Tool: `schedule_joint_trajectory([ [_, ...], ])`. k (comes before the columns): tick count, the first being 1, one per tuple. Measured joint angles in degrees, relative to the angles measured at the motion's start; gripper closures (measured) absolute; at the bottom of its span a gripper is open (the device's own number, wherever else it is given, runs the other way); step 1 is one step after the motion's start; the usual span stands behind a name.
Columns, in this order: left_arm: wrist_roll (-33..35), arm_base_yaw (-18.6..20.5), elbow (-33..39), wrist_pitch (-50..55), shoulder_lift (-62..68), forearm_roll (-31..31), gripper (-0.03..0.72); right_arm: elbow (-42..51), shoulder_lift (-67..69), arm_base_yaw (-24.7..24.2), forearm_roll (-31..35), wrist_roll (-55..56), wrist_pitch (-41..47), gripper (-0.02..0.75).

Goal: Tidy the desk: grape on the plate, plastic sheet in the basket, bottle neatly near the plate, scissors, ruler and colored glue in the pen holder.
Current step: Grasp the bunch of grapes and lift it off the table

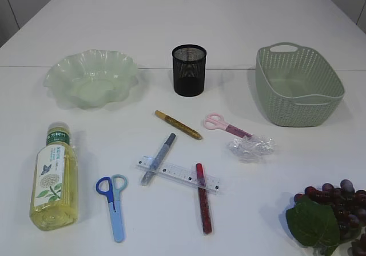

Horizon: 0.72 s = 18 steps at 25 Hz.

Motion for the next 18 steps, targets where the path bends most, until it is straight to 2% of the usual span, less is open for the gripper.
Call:
schedule_joint_trajectory([
  [6,0.00,0.00,0.00,0.00,0.00,0.00,0.182,0.00,0.00,0.00,0.00,0.58,0.00,0.210],
  [10,0.14,0.00,-0.66,-2.07,0.30,-0.27,0.209,-0.31,0.00,0.00,-4.14,1.74,-0.76,0.239],
  [14,2.80,0.00,-3.27,-6.57,3.65,-0.51,0.223,-1.77,0.12,0.00,-5.79,6.22,-9.99,0.248],
  [18,3.29,0.00,-4.45,-9.25,12.50,-2.04,0.230,-1.98,6.30,0.00,-6.09,8.38,-12.29,0.250],
])
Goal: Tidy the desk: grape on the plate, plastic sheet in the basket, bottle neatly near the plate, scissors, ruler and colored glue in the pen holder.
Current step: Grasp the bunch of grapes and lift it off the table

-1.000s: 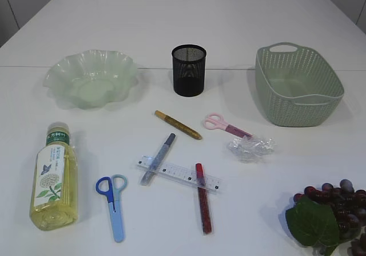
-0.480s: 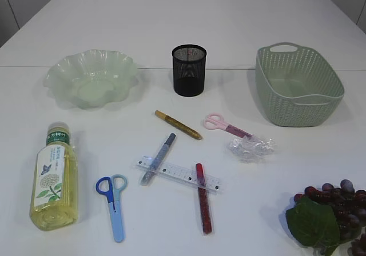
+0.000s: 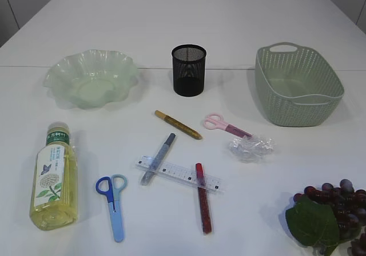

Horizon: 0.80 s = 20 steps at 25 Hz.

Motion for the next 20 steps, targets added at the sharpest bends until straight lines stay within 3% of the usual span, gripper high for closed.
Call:
schedule_joint_trajectory([
  [9,0.16,0.00,-0.59,-7.13,21.82,-9.02,0.239,-0.87,28.74,0.00,2.41,0.47,-1.75,0.250],
  [14,0.16,0.00,-4.88,-7.37,30.97,-9.92,0.241,-5.32,44.11,0.00,3.31,0.04,0.63,0.250],
  [20,1.22,0.00,-11.95,-5.53,41.14,-12.75,0.243,-9.72,58.97,0.00,2.36,-10.65,4.23,0.250],
])
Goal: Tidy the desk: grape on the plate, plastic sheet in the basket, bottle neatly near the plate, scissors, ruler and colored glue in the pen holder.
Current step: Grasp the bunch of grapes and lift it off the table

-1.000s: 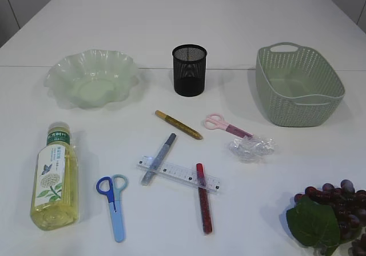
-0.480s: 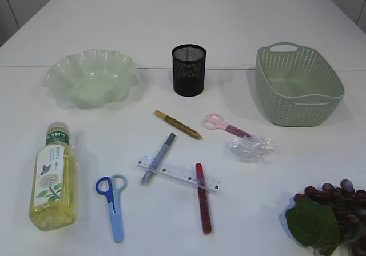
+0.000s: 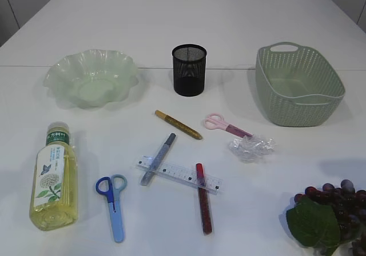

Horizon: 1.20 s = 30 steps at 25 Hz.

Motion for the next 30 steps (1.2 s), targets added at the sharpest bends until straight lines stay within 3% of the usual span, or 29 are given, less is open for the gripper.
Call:
schedule_joint_trajectory([
  [9,6.14,0.00,-1.67,3.53,4.86,-6.97,0.253,-0.63,11.57,0.00,0.35,-4.56,-5.05,0.135],
  [21,7.18,0.00,-1.67,3.62,4.92,-7.35,0.253,-0.85,25.13,0.00,-0.15,-7.87,-11.89,0.130],
  [30,7.83,0.00,-1.67,3.62,4.92,-7.35,0.253,-0.98,27.68,0.00,-2.15,-7.97,-15.93,0.130],
])
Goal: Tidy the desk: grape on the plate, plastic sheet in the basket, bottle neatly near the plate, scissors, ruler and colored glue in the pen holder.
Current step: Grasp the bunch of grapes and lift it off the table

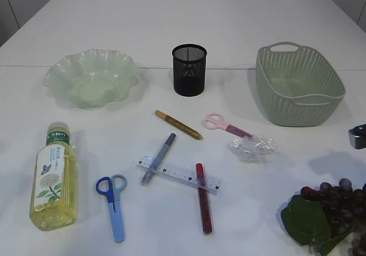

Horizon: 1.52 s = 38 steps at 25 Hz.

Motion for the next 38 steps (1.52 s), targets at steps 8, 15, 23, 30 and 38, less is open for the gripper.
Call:
schedule_joint_trajectory([
  [8,0.51,0.00,0.00,0.10,0.00,0.00,0.253,0.00,0.14,0.00,-0.14,0.00,-3.30,0.130],
  [15,1.39,0.00,0.00,0.21,0.00,0.00,0.253,-0.02,3.30,0.00,-0.36,-0.12,-3.50,0.132],
  [23,1.65,0.00,0.00,0.21,0.00,0.00,0.253,-0.12,3.53,0.00,-0.36,-0.12,-5.34,0.137],
  [30,1.65,0.00,0.00,0.41,0.00,0.00,0.253,-0.12,6.40,0.00,-0.36,-0.12,-6.16,0.143],
  [38,1.65,0.00,0.00,0.41,0.00,0.00,0.253,-0.38,7.78,0.00,0.08,-0.02,-6.39,0.224],
])
